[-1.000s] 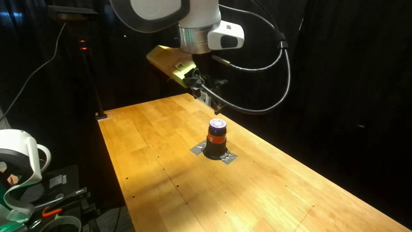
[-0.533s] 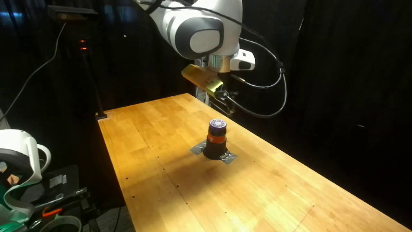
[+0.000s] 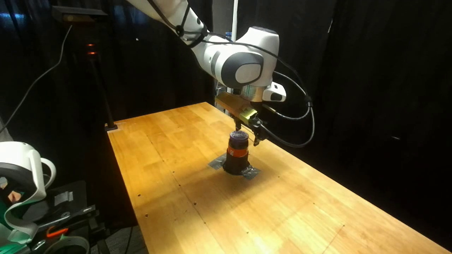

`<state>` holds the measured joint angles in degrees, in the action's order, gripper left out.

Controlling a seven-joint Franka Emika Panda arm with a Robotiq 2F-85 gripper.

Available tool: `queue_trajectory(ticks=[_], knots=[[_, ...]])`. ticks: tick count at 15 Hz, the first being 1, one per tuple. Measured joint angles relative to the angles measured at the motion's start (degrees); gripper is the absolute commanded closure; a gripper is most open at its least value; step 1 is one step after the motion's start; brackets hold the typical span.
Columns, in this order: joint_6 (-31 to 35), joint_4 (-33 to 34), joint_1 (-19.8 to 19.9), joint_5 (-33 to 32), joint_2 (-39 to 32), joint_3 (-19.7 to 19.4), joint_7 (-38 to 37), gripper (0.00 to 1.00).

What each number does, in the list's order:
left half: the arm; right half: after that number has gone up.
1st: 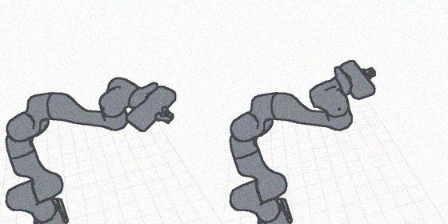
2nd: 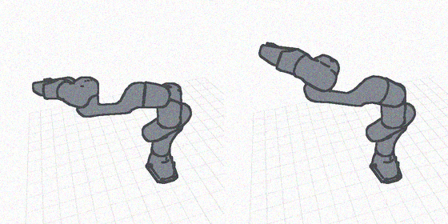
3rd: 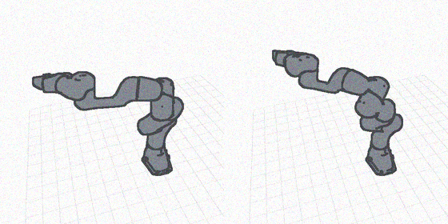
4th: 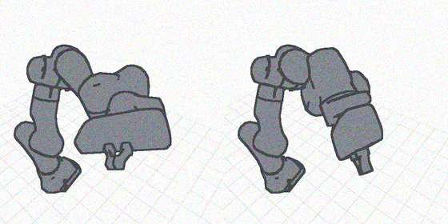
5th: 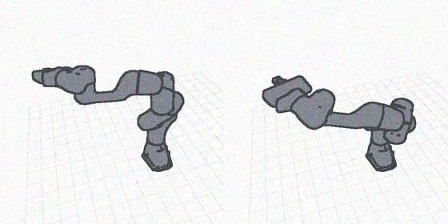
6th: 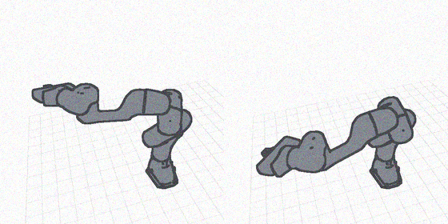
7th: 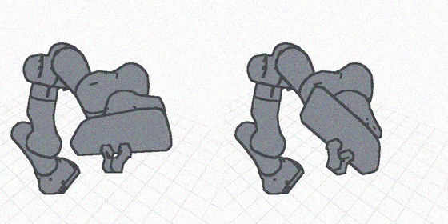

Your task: Put the rubber band around the jar

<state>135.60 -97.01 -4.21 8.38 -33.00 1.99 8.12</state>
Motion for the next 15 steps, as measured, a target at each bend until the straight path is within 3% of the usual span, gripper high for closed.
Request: queue_trajectory(ticks=[5, 15], knots=[[-4.7, 4.2, 1.8, 0.0, -3.1, 2.4, 0.1, 0.0], [-9.2, 6.9, 2.3, 1.1, -4.9, 3.7, -0.6, 0.0]])
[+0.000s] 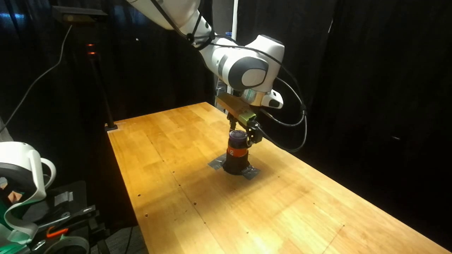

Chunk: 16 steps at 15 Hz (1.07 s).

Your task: Put the rubber band around the jar

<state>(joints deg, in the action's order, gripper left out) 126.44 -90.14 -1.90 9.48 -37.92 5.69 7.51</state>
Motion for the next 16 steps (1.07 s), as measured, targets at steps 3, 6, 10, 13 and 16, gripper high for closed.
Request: queue_trajectory(ticks=[3, 6, 10, 13, 16], knots=[[-1.6, 1.2, 0.2, 0.6, -0.6, 0.0, -0.9, 0.0], [-2.3, 1.4, 0.3, 0.6, -0.9, -0.1, -2.4, 0.0], [-0.8, 1.1, 0.3, 0.6, -1.1, -0.1, -3.2, 0.0], [1.4, 0.8, 0.3, 0.6, -1.4, -0.1, -3.2, 0.0], [3.3, 0.3, 0.2, 0.6, -1.8, -0.1, -3.3, 0.0]])
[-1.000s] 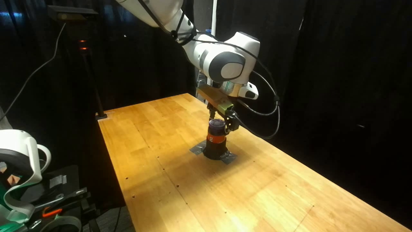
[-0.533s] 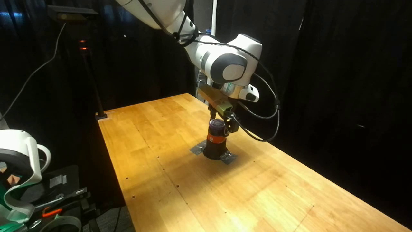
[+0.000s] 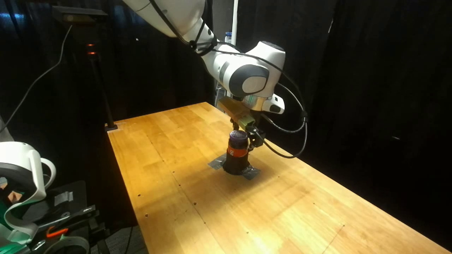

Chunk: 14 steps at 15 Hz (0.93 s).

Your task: Put the rubber band around the jar

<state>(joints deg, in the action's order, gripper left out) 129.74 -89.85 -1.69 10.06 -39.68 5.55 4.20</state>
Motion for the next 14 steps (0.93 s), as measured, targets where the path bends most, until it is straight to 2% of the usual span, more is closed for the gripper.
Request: queue_trajectory(ticks=[8, 14], knots=[[0.2, -1.4, 0.0, -0.2, 0.2, -0.3, -2.3, 0.0], [10.8, -4.7, 0.0, 0.0, 1.2, -0.3, -2.7, 0.0]])
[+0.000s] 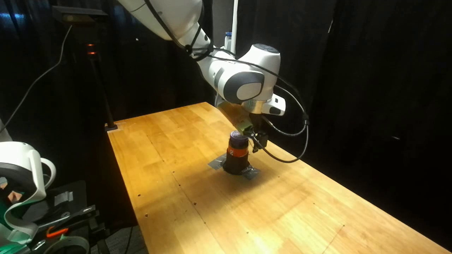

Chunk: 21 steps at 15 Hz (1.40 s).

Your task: Put the rubber band around the jar

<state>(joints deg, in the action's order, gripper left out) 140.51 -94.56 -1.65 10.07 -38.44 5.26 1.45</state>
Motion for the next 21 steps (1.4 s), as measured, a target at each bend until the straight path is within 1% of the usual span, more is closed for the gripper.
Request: queue_trajectory(ticks=[3, 8, 15, 21], knots=[[1.6, -0.9, 0.0, 0.0, 0.0, 0.1, -0.1, 0.0], [0.5, -2.6, 0.0, 0.0, 1.1, 0.1, -0.2, 0.0], [2.9, -11.0, 0.3, 0.9, 6.9, 0.3, -0.2, 0.0], [6.5, -17.6, 1.4, 3.9, 10.8, 1.4, 1.1, 0.0]])
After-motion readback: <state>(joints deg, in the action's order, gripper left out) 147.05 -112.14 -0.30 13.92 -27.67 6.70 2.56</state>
